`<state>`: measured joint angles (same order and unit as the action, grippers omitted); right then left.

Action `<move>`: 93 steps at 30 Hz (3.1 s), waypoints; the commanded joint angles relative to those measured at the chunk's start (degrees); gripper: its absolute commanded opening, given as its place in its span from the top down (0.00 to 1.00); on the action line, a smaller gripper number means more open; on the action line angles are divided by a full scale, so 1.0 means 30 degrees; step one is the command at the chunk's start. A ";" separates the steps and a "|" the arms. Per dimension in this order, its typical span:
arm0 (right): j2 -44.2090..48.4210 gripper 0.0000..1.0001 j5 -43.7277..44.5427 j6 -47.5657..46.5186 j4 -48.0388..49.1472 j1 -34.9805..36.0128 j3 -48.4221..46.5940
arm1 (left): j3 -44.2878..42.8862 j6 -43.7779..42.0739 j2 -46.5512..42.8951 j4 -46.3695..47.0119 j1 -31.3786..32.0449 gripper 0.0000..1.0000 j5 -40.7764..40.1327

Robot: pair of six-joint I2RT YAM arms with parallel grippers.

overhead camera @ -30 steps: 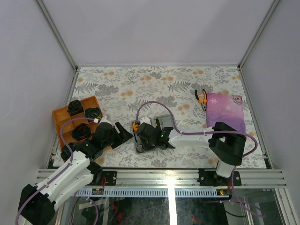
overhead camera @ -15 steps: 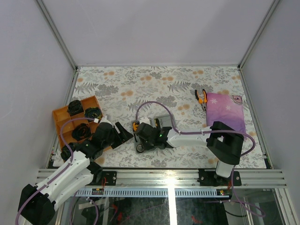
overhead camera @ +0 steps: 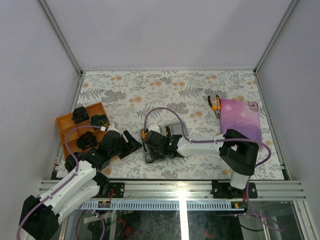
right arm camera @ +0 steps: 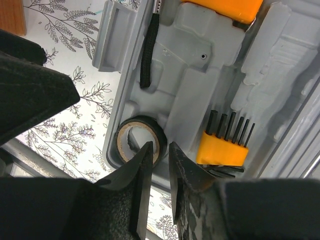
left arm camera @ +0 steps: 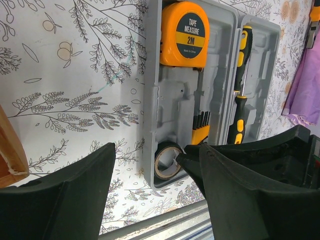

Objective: Sort the tools into containers
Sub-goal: Place the engineering item in the storage box.

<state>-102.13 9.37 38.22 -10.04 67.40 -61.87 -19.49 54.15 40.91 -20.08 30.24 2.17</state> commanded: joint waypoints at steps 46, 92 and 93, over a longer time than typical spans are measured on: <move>0.1793 0.85 -0.0370 0.1373 0.1277 -0.0313 0.1278 | 0.2346 -0.2537 0.3508 0.5911 0.1130 0.60 0.4065; -0.0151 0.96 -0.2713 0.1238 0.0593 -0.0836 0.0580 | 0.2742 -0.2465 0.5125 0.7171 0.1550 0.90 0.3679; -0.0214 0.97 -0.2697 0.1210 0.0381 -0.0818 0.0465 | 0.2748 -0.2464 0.5149 0.7199 0.1584 0.90 0.3689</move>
<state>-100.40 2.55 42.06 -7.09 64.66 -58.26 -12.36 47.68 55.02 -1.67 33.91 14.15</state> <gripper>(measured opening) 0.044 0.132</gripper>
